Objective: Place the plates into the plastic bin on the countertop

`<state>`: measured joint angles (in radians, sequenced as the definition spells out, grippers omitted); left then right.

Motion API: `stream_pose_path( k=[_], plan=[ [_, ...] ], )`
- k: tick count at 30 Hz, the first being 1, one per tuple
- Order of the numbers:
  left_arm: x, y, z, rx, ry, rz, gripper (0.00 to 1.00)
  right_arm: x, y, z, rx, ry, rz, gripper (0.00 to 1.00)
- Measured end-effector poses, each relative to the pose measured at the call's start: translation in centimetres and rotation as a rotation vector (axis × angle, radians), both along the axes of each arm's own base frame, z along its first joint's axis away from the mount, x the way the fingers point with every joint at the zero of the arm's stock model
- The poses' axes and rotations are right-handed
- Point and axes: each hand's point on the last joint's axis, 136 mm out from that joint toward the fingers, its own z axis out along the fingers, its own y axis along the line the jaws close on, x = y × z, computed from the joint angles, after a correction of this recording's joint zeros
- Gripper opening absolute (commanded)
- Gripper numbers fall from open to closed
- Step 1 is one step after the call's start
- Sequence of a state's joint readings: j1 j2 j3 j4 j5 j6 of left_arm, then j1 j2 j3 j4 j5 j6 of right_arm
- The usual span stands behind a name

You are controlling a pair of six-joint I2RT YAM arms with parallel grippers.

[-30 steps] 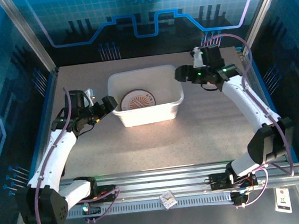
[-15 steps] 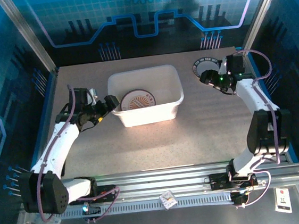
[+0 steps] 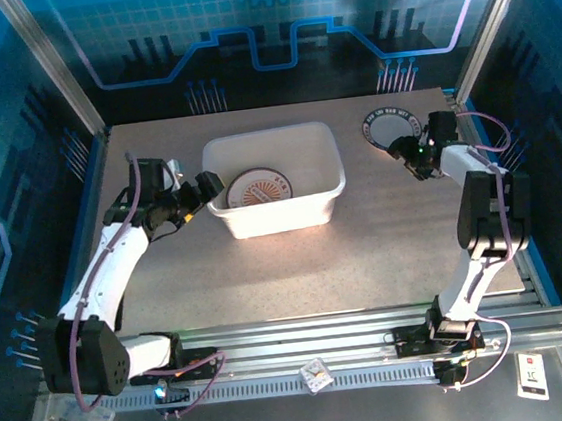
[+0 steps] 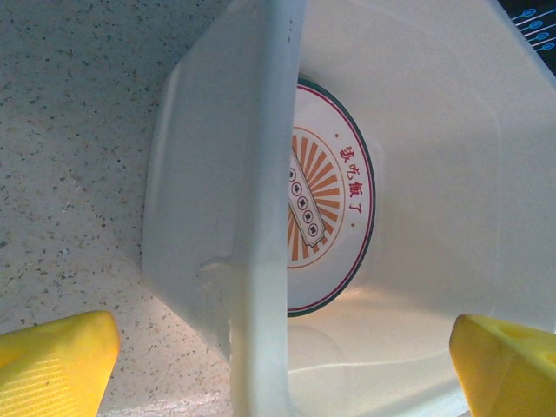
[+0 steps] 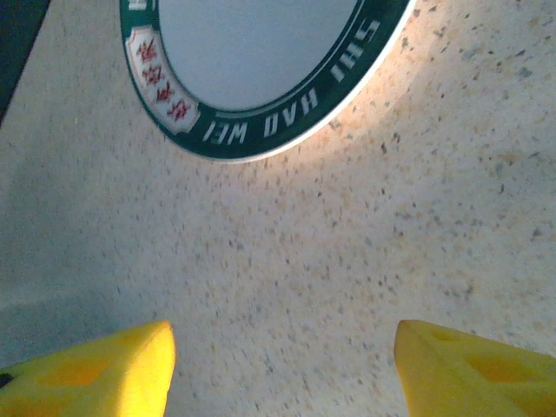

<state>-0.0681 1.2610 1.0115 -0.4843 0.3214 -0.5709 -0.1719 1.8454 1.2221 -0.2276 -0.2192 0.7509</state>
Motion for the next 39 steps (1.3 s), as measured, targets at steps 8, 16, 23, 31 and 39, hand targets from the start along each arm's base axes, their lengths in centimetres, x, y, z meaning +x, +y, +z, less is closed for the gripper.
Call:
stream_pose_path(
  k=[8,16,23,31,39],
  plan=[
    [0.3,0.1,0.0,0.007,0.003,0.006,0.99,2.3,-1.4,-2.5,0.095,0.033,-0.215,0.65],
    [0.3,0.3,-0.1,0.015,0.009,0.018,0.99,5.2,-2.6,-3.1,0.138,0.0,-0.335,0.63],
    [0.2,0.6,-0.4,0.029,0.022,0.03,0.99,6.7,-2.9,-4.4,0.174,-0.004,-0.374,0.59],
    [0.6,0.7,-0.2,0.034,0.027,0.037,0.99,8.6,-3.0,-4.6,0.187,-0.032,-0.384,0.54],
    [0.6,0.9,-0.5,0.041,0.043,0.041,0.99,9.0,-3.2,-5.2,0.198,-0.029,-0.4,0.36]
  ],
)
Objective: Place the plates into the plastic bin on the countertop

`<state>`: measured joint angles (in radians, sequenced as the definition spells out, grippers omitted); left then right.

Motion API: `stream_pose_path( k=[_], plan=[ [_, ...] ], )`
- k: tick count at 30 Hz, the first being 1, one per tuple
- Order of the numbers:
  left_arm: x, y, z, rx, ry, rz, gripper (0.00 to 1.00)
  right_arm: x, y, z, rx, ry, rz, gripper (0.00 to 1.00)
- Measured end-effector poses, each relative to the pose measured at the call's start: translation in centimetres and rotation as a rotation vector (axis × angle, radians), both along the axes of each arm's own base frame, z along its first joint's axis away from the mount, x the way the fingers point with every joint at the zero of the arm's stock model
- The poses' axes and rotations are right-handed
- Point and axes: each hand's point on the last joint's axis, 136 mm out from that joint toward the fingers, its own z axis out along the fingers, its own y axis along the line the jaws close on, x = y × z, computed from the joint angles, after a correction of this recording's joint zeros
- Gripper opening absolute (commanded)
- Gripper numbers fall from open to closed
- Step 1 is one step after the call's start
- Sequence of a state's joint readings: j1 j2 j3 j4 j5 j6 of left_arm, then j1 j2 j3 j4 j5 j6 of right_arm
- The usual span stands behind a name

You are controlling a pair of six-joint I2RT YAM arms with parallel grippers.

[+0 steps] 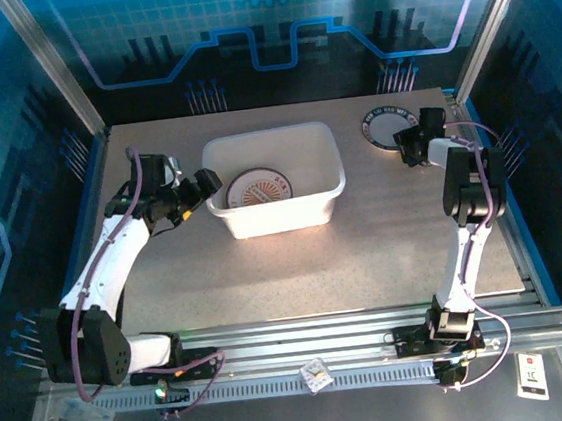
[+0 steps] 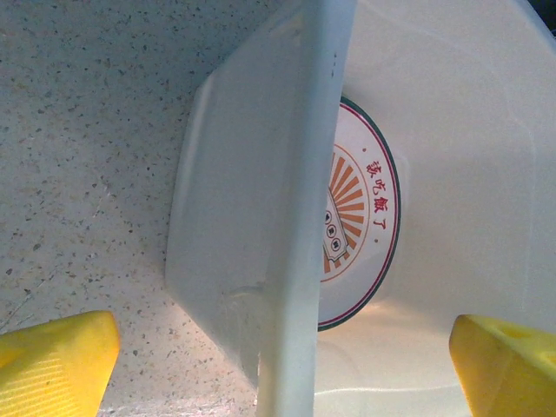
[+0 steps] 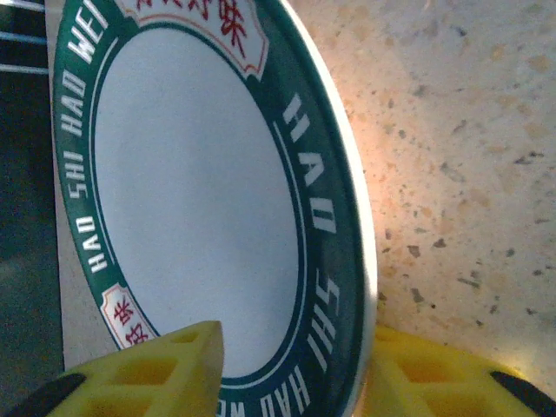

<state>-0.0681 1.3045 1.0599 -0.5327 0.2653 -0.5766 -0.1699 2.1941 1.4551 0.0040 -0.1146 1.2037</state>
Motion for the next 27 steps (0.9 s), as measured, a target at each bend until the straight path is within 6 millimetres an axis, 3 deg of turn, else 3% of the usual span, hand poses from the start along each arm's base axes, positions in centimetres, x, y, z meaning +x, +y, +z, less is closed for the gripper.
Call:
stream_pose_path(
  k=[10,19,27],
  plan=[
    [-0.1,0.0,-0.1,0.0,0.005,0.0,0.99,0.0,0.1,-0.6,0.003,-0.016,-0.005,0.13],
    [-0.1,0.0,-0.1,0.0,0.004,0.0,0.99,-0.8,0.7,0.2,0.019,-0.055,0.008,0.04],
    [-1.0,0.1,-0.6,-0.001,0.002,0.0,0.99,-3.2,1.2,1.6,0.019,-0.051,0.023,0.01]
  ],
)
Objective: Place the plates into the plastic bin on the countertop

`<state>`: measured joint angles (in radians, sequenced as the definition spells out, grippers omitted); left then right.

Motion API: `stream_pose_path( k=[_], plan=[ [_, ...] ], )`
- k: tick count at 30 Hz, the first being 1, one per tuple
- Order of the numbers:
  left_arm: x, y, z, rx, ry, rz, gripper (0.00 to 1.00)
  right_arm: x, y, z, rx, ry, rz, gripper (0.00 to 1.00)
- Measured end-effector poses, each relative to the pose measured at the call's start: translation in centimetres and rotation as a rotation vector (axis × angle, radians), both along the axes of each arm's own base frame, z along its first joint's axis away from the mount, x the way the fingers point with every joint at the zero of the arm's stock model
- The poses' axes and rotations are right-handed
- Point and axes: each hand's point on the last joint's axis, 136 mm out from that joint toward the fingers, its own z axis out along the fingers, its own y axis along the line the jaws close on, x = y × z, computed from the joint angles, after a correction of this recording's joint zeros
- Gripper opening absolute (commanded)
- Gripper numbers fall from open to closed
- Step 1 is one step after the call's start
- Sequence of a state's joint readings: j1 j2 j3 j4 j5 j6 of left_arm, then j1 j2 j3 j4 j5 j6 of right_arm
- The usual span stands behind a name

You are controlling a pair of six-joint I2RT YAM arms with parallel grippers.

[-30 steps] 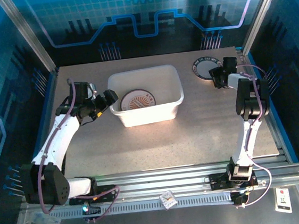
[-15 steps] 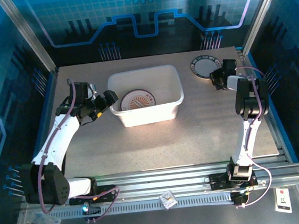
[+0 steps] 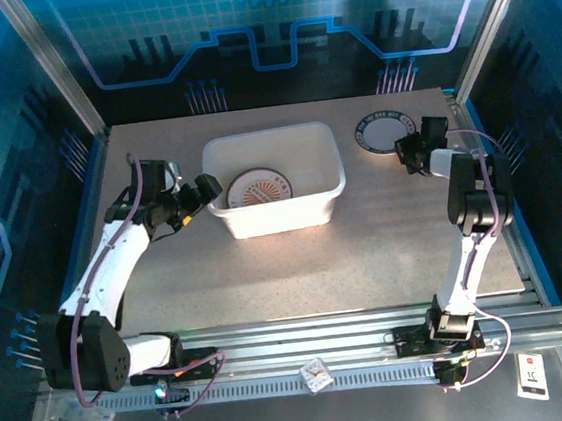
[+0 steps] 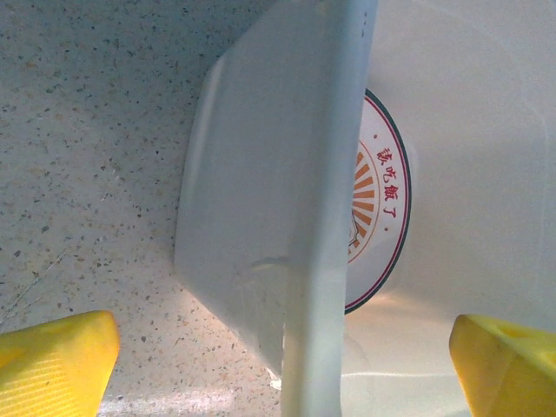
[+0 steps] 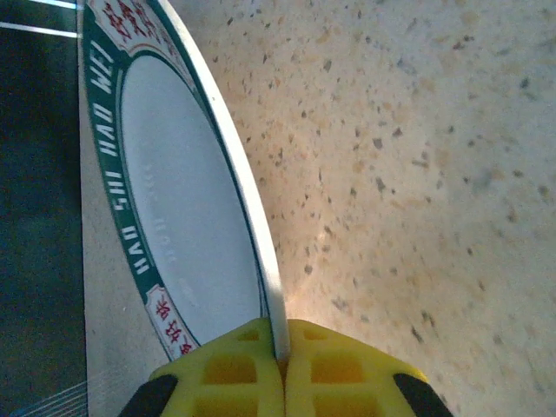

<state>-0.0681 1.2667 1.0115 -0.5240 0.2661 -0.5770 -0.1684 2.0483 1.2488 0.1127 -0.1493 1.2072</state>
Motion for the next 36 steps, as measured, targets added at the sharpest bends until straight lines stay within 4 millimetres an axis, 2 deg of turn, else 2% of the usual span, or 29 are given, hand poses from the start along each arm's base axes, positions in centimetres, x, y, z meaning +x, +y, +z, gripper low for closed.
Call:
stream_pose_path(
  k=[5,10,19,25,28,31,33,36],
  plan=[
    [-0.2,-0.1,0.6,-0.008,-0.036,-0.005,0.99,-2.1,0.5,1.7,-0.012,0.001,0.021,0.0],
    [-0.7,-0.4,0.7,-0.022,-0.053,-0.017,0.99,-4.1,1.2,4.7,-0.02,-0.039,0.05,0.0],
    [-1.3,-0.9,1.7,-0.046,-0.093,-0.048,0.99,-8.3,2.6,11.3,-0.055,-0.152,0.111,0.0],
    [-1.4,-1.0,2.1,-0.051,-0.108,-0.067,0.99,-10.4,3.9,16.8,-0.135,-0.251,0.19,0.0],
    [-1.4,-1.0,2.1,-0.049,-0.111,-0.07,0.99,-10.4,6.4,20.2,-0.18,-0.322,0.297,0.0],
    [-1.4,-1.0,2.1,-0.05,-0.111,-0.071,0.99,-10.3,10.0,23.3,-0.213,-0.398,0.432,0.0],
    [-1.4,-1.0,2.2,-0.052,-0.112,-0.072,0.99,-10.5,13.3,25.1,-0.232,-0.445,0.544,0.0],
    [-1.5,-1.0,2.4,-0.052,-0.118,-0.072,0.99,-10.8,18.2,26.8,-0.257,-0.501,0.703,0.0]
  ],
)
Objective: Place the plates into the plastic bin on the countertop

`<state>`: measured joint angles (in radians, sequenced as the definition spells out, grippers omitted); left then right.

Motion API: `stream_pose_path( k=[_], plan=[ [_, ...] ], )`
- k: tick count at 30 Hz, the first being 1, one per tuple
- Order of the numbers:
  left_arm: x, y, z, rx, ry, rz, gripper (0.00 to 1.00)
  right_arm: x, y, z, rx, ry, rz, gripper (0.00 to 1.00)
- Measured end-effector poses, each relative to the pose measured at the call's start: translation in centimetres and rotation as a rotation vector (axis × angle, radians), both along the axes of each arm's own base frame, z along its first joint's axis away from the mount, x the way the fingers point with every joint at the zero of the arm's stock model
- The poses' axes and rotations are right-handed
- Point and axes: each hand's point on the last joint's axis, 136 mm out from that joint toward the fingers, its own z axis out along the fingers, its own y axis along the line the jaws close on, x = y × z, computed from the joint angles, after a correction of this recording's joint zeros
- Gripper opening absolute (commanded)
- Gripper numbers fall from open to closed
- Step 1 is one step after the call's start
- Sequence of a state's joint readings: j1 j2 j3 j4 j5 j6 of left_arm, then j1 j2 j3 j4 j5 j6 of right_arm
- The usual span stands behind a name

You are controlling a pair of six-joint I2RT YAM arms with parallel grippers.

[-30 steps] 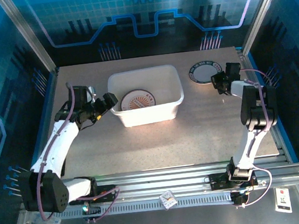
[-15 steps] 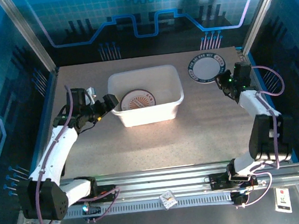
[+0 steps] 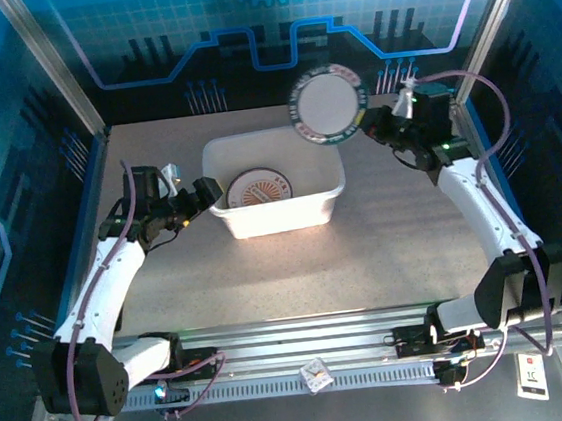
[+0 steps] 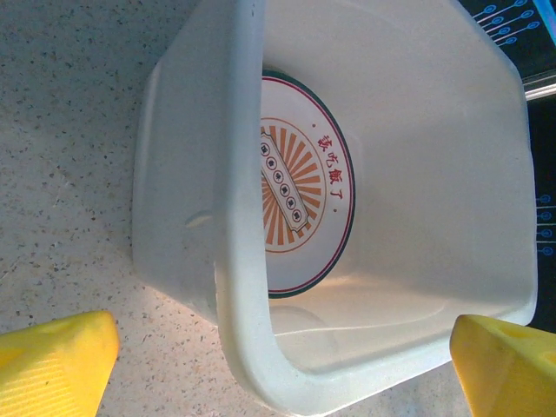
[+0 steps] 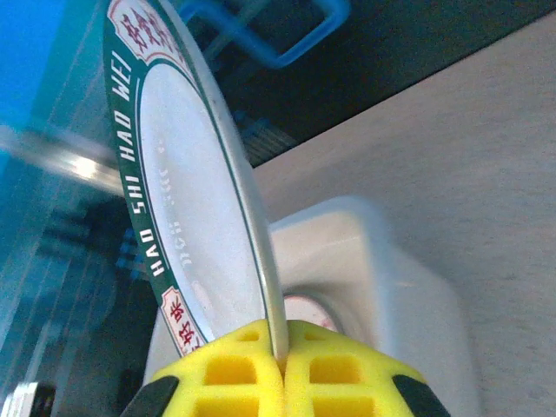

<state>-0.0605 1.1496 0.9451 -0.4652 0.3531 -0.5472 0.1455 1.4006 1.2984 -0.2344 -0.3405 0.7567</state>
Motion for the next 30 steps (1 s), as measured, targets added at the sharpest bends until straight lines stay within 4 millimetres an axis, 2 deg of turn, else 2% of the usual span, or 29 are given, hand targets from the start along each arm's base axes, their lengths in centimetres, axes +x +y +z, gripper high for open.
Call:
stream_pose_path(
  k=[4,7,10,17,22,30],
  plan=[
    [-0.1,0.1,0.5,-0.001,-0.016,0.002,0.99,-0.8,5.6,-0.6,-0.071,-0.01,0.169,0.0],
    [-0.2,0.2,0.7,-0.001,-0.021,0.005,0.99,-1.4,8.9,-2.8,-0.127,0.024,0.272,0.0],
    [-0.2,0.2,0.7,-0.001,-0.022,0.006,0.99,-2.0,11.0,-5.4,-0.169,0.073,0.341,0.0],
    [-0.2,0.2,0.7,-0.001,-0.022,0.006,0.99,-2.4,13.3,-10.7,-0.24,0.195,0.423,0.0],
    [-0.2,0.2,0.7,-0.001,-0.022,0.006,0.99,-2.4,14.5,-12.5,-0.265,0.238,0.456,0.0],
    [-0.2,0.2,0.7,-0.001,-0.021,0.006,0.99,-1.7,14.9,-15.6,-0.288,0.334,0.463,0.0]
  ],
)
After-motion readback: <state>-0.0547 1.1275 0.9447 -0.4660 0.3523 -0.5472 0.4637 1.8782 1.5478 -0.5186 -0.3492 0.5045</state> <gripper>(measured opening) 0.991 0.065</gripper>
